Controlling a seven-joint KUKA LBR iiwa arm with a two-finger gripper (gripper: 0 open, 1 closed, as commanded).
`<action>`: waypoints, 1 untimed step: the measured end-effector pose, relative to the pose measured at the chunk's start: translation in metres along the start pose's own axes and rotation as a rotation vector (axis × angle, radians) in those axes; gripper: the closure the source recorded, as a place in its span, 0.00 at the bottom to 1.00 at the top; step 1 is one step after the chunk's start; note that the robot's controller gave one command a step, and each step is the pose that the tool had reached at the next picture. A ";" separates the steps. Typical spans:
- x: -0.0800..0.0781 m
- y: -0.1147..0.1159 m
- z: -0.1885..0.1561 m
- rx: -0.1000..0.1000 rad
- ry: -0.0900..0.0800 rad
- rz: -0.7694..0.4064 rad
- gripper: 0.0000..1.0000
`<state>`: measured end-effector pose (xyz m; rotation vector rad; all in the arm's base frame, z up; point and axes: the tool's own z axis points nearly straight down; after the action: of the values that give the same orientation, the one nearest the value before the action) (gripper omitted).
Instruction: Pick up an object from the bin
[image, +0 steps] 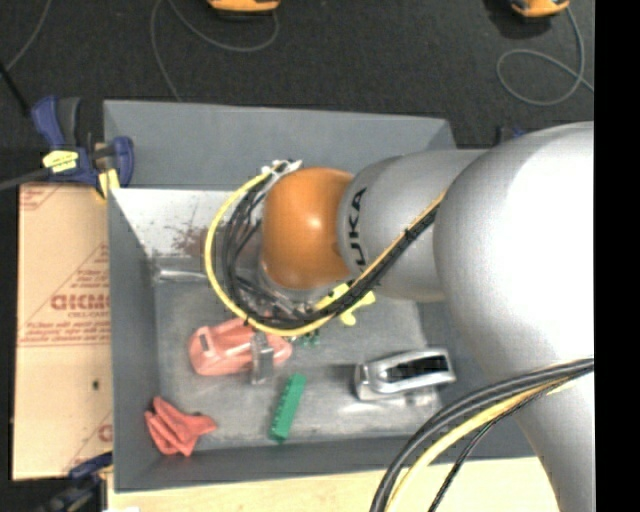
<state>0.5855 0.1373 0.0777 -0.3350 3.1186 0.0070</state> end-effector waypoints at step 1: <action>0.000 0.000 0.000 0.000 0.000 0.001 1.00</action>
Offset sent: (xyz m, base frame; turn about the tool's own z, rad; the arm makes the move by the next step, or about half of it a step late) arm 0.0000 0.0000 0.0000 0.0000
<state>0.5855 0.1373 0.0777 -0.3339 3.1187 0.0070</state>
